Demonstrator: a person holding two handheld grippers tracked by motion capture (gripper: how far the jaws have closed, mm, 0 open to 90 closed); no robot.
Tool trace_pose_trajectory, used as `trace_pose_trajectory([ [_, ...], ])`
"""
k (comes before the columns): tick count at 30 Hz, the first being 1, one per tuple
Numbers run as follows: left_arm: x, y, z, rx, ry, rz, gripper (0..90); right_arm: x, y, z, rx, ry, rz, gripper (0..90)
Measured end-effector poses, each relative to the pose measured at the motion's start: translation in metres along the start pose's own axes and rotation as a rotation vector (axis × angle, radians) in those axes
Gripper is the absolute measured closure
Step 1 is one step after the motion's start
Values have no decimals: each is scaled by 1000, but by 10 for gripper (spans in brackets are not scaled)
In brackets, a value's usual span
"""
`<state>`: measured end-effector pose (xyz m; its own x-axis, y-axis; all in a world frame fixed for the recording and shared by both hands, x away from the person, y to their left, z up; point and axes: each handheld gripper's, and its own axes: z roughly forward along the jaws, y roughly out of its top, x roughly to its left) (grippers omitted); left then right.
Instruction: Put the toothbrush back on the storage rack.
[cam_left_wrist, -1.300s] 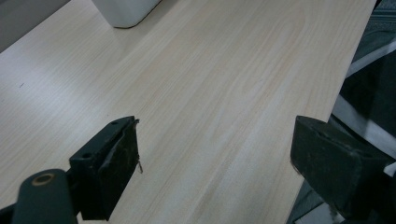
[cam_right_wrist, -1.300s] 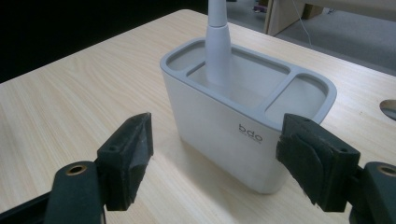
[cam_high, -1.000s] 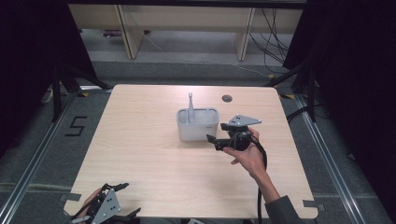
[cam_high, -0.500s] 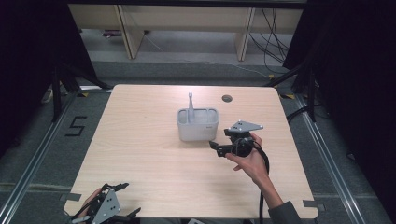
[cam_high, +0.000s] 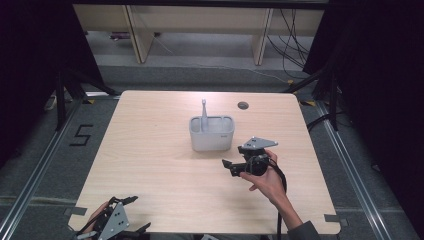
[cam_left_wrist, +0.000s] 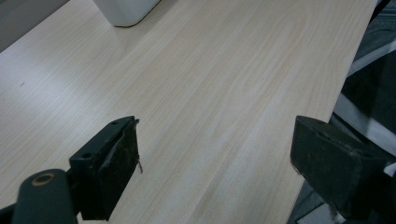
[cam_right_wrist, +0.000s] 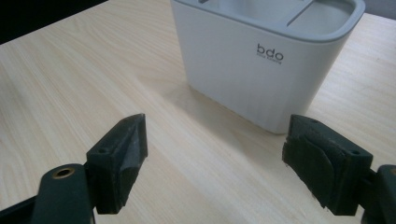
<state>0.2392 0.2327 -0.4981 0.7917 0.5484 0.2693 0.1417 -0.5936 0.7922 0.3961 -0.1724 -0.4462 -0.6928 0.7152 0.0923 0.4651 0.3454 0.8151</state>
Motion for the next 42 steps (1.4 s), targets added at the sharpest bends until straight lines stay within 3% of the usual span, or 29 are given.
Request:
trace_pose_trajectory([
  [1, -1, 0, 0, 0, 2, -2, 149, -1, -1, 1, -3, -2, -19, 218],
  [2, 0, 0, 0, -2, 0, -1, 149, 2, -3, 1, 2, -2, 15, 218],
  [3, 0, 0, 0, 1, 0, 1, 149, 0, -4, 0, 1, -7, -29, 218],
  [6, 0, 0, 0, 2, 2, 1, 149, 3, -9, 1, 18, 2, 2, 218],
  [7, 0, 0, -1, 3, -1, 2, 149, 2, -11, 1, 20, 0, -17, 218],
  [9, -1, 0, 0, -8, 6, -2, 149, 3, -15, 1, 36, 16, -5, 218],
  [11, -1, 0, 0, 1, 4, -3, 149, 5, -18, 0, 41, 2, 18, 217],
  [14, 0, 0, 0, -1, 2, 0, 149, 3, -22, 0, 33, 3, -27, 218],
  [15, 0, 0, 0, 0, 1, 0, 149, 4, -24, -2, 46, 2, -4, 220],
  [17, 0, 0, 0, 4, 5, 3, 149, 4, -26, -2, 58, -1, -17, 219],
  [20, 0, 0, 0, 0, 2, -1, 149, 8, -31, -4, 63, 3, 25, 220],
  [21, 0, 0, 0, -1, 1, -1, 149, 6, -32, -4, 65, 0, -13, 220],
  [25, 0, 0, 0, 0, 1, 0, 149, 8, -38, -6, 78, 2, 5, 222],
  [26, 0, 0, 0, 2, 4, 1, 149, 7, -38, -6, 75, -1, -19, 221],
  [27, 0, 0, 0, 3, 5, 2, 149, 10, -39, -7, 89, -1, 0, 217],
  [28, -1, 0, 0, 1, 3, -1, 149, 9, -40, -7, 88, 5, -28, 219],
  [34, 0, 0, 0, -1, 2, 0, 149, 13, -46, -10, 118, 8, -35, 227],
  [35, 0, 0, 0, 0, 2, -1, 149, 12, -47, -10, 127, 7, -59, 227],
  [42, 0, 0, 0, 4, 4, 4, 149, 15, -52, -17, 148, 0, -52, 227],
])
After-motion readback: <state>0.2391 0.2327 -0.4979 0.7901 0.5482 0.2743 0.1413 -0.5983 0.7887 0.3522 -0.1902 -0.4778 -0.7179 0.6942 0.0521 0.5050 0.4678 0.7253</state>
